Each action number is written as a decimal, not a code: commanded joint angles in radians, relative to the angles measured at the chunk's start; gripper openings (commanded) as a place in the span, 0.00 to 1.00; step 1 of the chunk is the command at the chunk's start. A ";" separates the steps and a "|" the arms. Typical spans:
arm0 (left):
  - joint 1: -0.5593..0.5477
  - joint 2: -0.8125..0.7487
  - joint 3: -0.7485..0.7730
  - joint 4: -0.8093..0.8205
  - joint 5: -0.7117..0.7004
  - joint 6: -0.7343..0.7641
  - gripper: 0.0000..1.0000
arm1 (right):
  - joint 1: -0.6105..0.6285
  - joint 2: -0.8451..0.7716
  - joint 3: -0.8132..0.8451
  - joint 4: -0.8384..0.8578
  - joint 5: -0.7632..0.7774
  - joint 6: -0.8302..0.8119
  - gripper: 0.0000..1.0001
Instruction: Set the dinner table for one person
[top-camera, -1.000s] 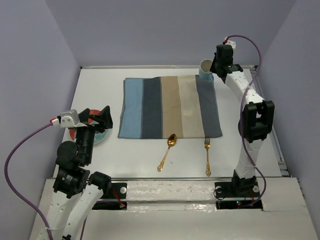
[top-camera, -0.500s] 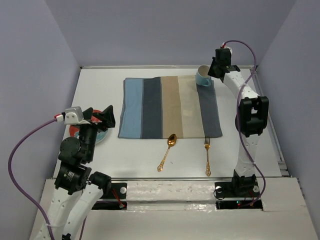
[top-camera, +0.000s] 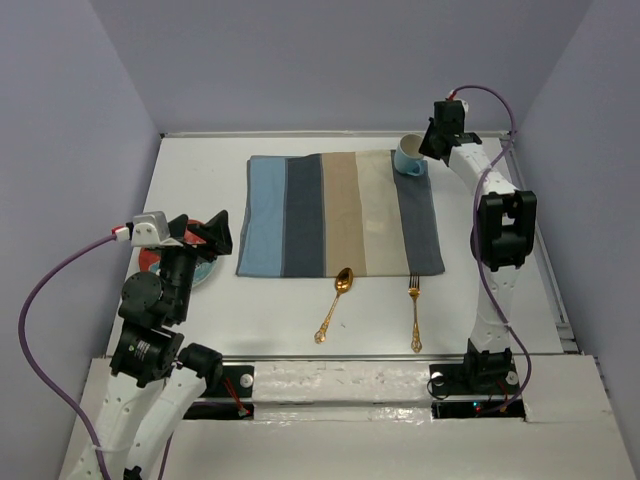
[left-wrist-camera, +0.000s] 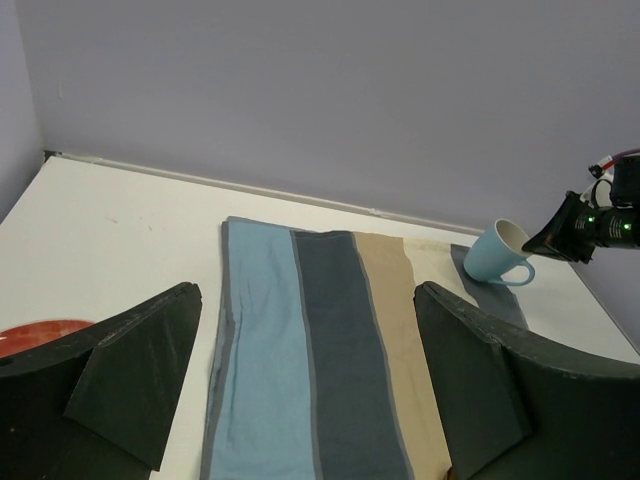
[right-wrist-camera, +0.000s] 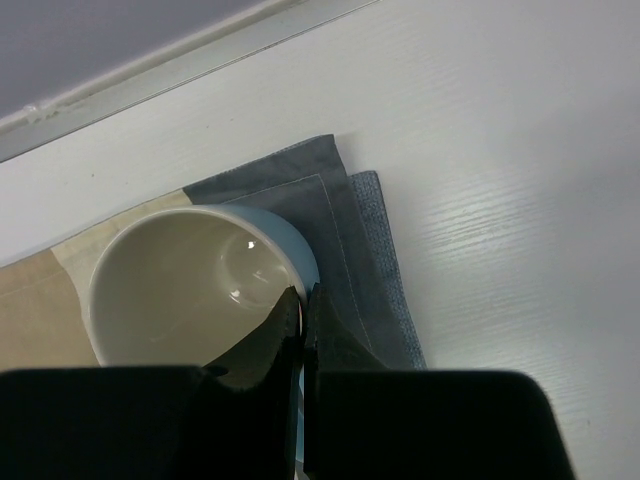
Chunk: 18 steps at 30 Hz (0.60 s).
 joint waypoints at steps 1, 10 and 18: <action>-0.002 0.017 -0.009 0.061 0.012 0.005 0.99 | -0.009 -0.013 0.051 0.075 -0.008 0.042 0.00; -0.002 0.023 -0.009 0.064 0.017 0.005 0.99 | -0.009 -0.021 0.058 0.041 0.006 0.036 0.00; -0.002 0.022 -0.009 0.064 0.015 0.005 0.99 | -0.009 -0.018 0.045 0.032 0.030 0.030 0.00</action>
